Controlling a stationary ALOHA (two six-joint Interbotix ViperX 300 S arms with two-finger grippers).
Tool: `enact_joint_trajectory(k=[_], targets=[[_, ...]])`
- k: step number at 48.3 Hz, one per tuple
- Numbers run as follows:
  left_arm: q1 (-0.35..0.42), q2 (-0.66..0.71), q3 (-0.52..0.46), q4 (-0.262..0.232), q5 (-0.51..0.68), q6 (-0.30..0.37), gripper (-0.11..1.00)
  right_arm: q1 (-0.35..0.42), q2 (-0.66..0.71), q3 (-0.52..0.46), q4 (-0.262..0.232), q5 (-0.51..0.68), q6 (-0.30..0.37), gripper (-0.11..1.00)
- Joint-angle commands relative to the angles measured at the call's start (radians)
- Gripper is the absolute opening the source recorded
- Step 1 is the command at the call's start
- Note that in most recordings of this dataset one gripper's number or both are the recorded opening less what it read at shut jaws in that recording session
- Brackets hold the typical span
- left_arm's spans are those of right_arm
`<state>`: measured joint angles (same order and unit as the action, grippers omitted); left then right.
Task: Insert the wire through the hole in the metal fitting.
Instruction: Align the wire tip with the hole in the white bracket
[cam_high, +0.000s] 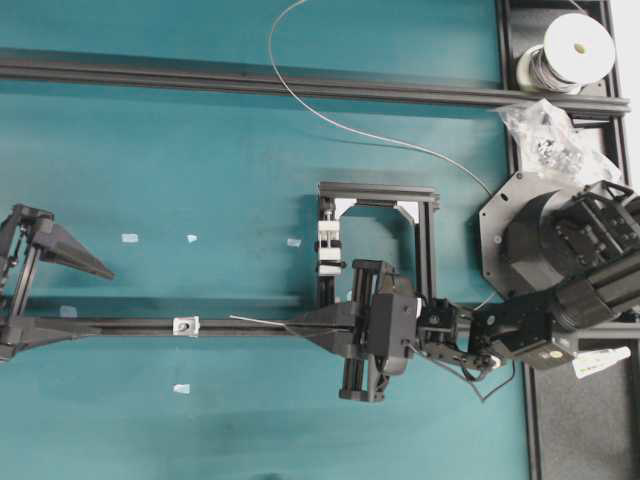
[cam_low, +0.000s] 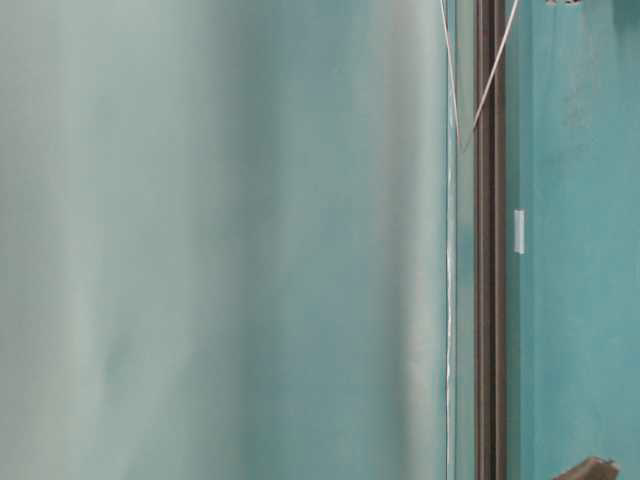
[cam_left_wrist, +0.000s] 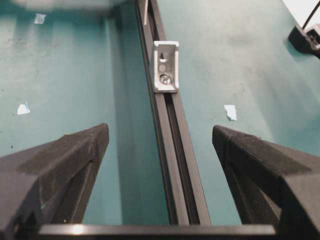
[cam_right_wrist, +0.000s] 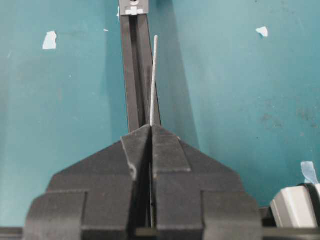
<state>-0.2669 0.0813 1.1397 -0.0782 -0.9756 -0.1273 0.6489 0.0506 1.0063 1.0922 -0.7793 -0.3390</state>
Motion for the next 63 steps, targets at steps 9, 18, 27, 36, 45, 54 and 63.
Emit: enact_joint_trajectory(k=[9, 18, 27, 36, 45, 54, 63], targets=[[-0.005, -0.011, -0.011, 0.003, -0.009, 0.002, 0.58, 0.002, -0.008, -0.032, -0.005, -0.009, -0.032, -0.01], [-0.006, -0.011, -0.012, 0.005, -0.008, 0.002, 0.58, -0.002, -0.008, -0.041, -0.005, -0.009, -0.044, -0.01], [-0.008, -0.011, -0.014, 0.003, -0.008, 0.002, 0.58, -0.012, 0.009, -0.052, -0.005, -0.009, -0.046, -0.01], [-0.012, -0.011, -0.017, 0.005, -0.005, 0.002, 0.58, -0.017, 0.017, -0.060, -0.005, -0.006, -0.046, -0.01], [-0.012, -0.011, -0.017, 0.005, -0.003, 0.002, 0.58, -0.020, 0.017, -0.066, -0.005, -0.006, -0.046, -0.01], [-0.011, -0.011, -0.017, 0.005, -0.002, 0.002, 0.58, -0.018, 0.017, -0.069, -0.005, -0.006, -0.052, -0.01], [-0.015, -0.011, -0.018, 0.005, -0.002, 0.000, 0.58, -0.018, 0.017, -0.071, -0.005, -0.005, -0.055, -0.01]])
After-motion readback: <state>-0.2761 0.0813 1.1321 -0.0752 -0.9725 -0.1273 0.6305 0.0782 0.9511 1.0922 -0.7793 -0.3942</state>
